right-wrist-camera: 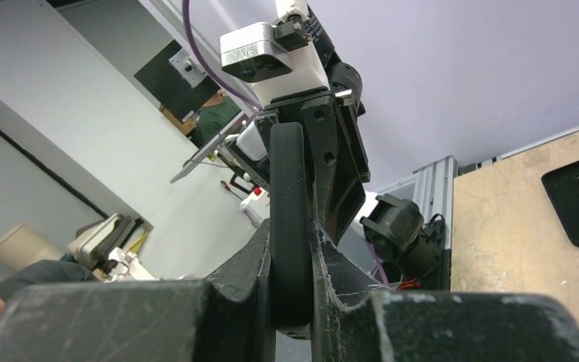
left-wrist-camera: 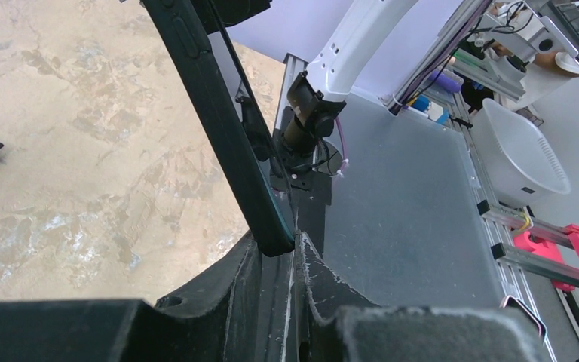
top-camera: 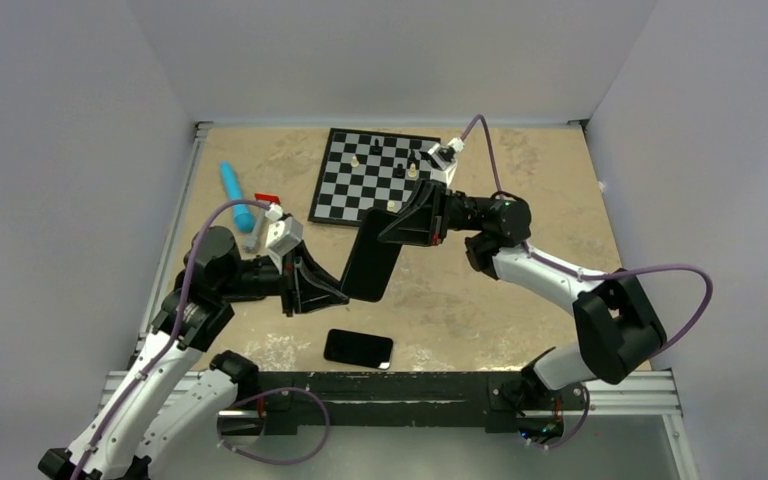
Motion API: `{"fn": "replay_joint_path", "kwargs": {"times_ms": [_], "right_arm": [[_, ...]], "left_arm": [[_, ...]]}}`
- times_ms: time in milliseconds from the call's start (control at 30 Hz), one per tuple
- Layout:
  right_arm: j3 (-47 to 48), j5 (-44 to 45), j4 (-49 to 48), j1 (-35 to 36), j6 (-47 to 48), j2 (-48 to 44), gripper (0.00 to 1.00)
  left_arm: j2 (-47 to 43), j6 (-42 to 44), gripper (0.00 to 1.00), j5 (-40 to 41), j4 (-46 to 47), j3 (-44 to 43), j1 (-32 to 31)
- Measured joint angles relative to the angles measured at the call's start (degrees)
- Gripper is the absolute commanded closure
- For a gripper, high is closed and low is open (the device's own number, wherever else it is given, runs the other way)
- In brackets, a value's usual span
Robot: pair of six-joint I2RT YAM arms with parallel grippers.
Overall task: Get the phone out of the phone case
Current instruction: Remove the phone case from the phone.
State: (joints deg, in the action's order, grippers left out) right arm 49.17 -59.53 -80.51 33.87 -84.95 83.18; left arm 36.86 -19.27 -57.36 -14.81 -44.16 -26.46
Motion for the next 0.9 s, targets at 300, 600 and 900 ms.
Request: {"fn": "replay_joint_path", "kwargs": {"times_ms": [300,600,900], "right_arm": [[0.0,-0.1,-1.6,-0.9,-2.8,0.2,1.0],[0.0,0.9,-3.3,-0.9,-9.1,3.2,1.0],[0.0,0.8,-3.5,-1.3,-12.0,3.1,1.0]], "left_arm": [[1.8,0.9,1.0,0.7,-0.7,-0.9,-0.3],[0.4,1.1,1.0,1.0,0.4,-0.1,-0.3],[3.3,0.8,1.0,-3.5,5.0,0.9,0.9]]}}
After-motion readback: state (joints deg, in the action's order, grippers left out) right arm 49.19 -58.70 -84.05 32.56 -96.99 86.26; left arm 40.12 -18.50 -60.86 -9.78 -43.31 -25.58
